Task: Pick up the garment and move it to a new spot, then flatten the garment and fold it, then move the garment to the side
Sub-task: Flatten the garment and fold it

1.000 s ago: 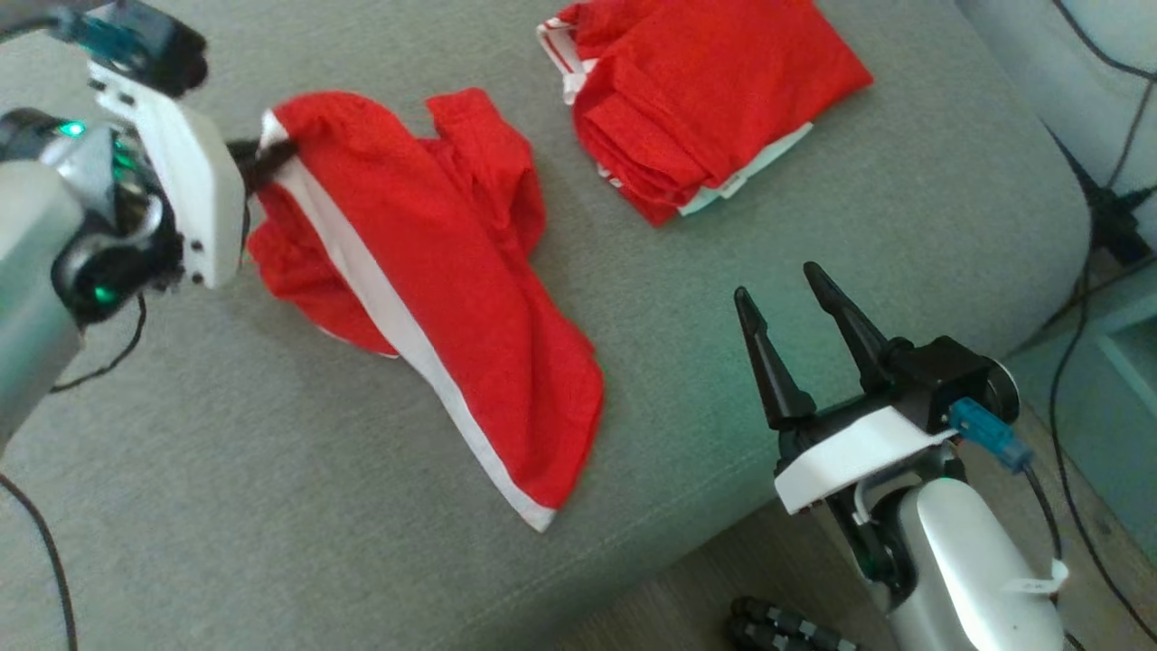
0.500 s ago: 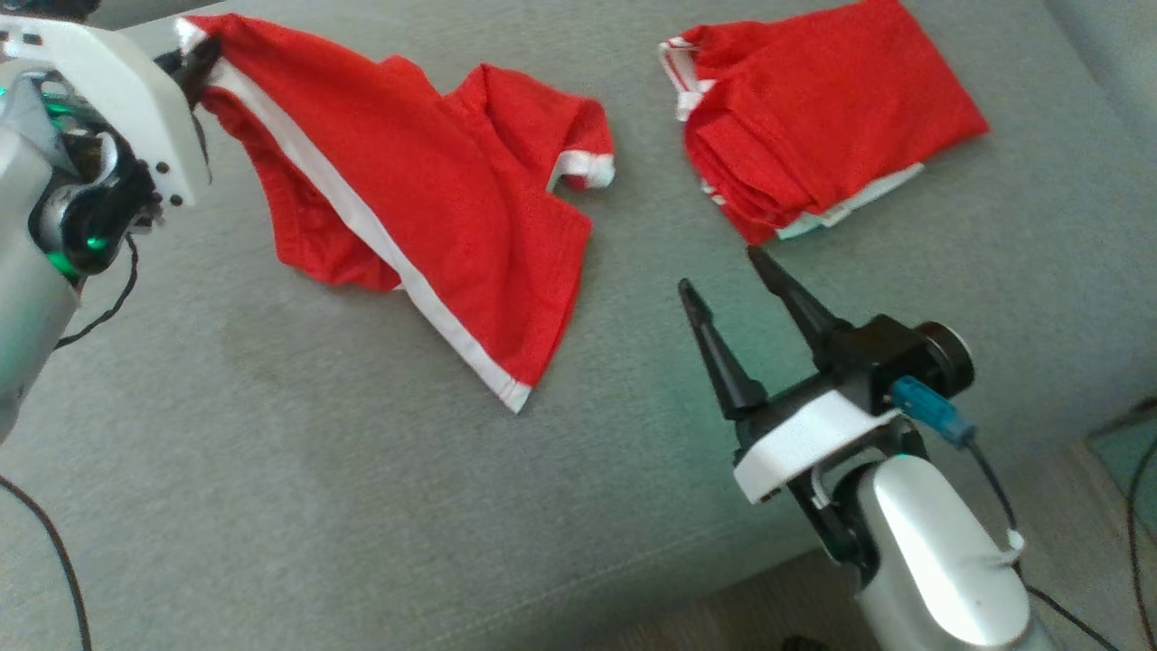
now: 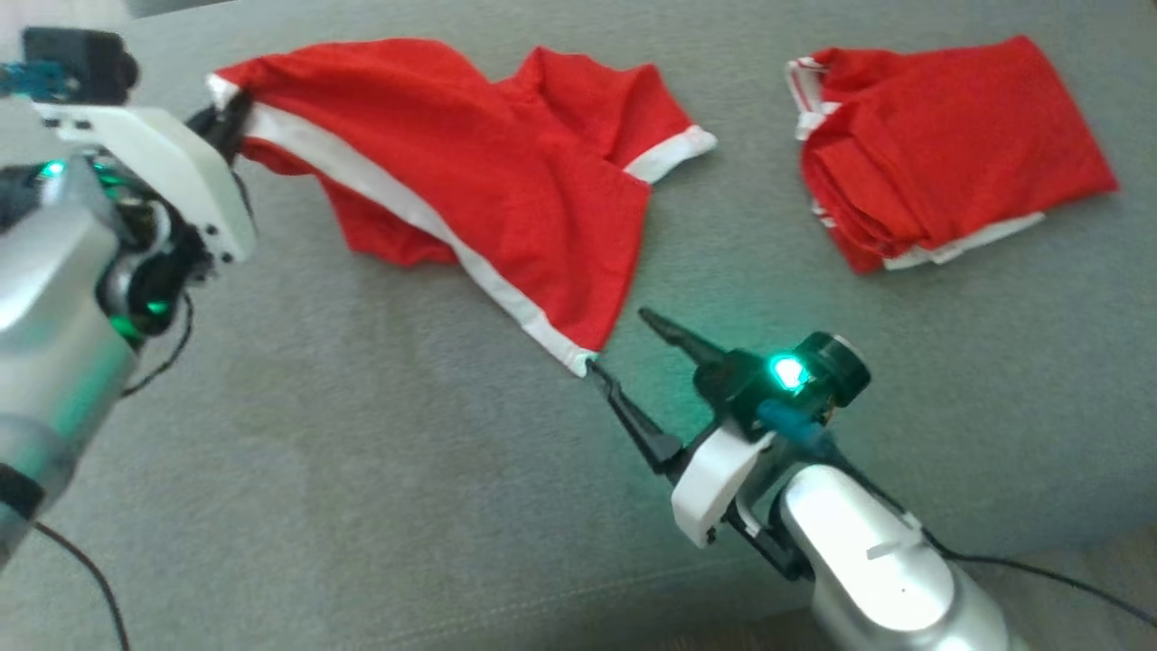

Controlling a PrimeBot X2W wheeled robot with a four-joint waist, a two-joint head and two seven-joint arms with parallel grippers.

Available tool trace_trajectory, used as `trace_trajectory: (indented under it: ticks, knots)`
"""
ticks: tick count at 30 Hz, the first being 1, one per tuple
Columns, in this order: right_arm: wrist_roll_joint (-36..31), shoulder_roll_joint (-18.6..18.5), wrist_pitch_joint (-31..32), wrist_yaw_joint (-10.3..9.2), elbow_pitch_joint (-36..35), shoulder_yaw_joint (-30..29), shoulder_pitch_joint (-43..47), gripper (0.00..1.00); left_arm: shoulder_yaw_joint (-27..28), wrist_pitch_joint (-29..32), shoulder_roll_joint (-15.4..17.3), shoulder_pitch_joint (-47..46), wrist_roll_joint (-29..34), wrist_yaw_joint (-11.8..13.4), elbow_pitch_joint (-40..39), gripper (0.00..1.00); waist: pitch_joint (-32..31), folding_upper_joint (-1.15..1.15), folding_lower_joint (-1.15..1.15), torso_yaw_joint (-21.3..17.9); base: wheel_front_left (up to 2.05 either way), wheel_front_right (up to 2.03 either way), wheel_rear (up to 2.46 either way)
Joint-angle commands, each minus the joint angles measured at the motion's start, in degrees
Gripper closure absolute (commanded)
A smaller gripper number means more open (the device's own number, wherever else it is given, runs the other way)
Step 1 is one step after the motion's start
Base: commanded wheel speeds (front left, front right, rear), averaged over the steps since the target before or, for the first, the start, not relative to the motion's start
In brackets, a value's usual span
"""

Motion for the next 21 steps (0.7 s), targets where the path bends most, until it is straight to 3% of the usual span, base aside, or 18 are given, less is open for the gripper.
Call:
trace_trajectory:
  ticks: [1, 7, 21]
  knots:
    - [-0.32, 0.14, -0.48, -0.05, -0.93, 1.4, -1.61, 0.0, 2.78, -0.92, 1.82, -2.3, -0.22, 0.08, -1.07, 1.0, 0.01, 0.0, 0.0, 1.23, 0.0, 0.0, 0.0]
    - [0.48, -1.01, -0.34, -0.05, 6.28, 6.42, -4.85, 0.0, 2.92, -2.89, 0.79, -0.54, -0.56, 0.16, -3.45, 1.0, 0.49, 0.0, 0.0, 3.94, 0.0, 0.0, 0.0]
    - [1.55, 0.46, -1.69, -0.05, 19.5, 9.02, -10.63, 0.0, 2.73, -3.46, 0.07, -0.19, -0.54, 0.1, -6.14, 1.0, 1.32, 0.0, 0.0, 6.15, 0.0, 0.0, 0.0]
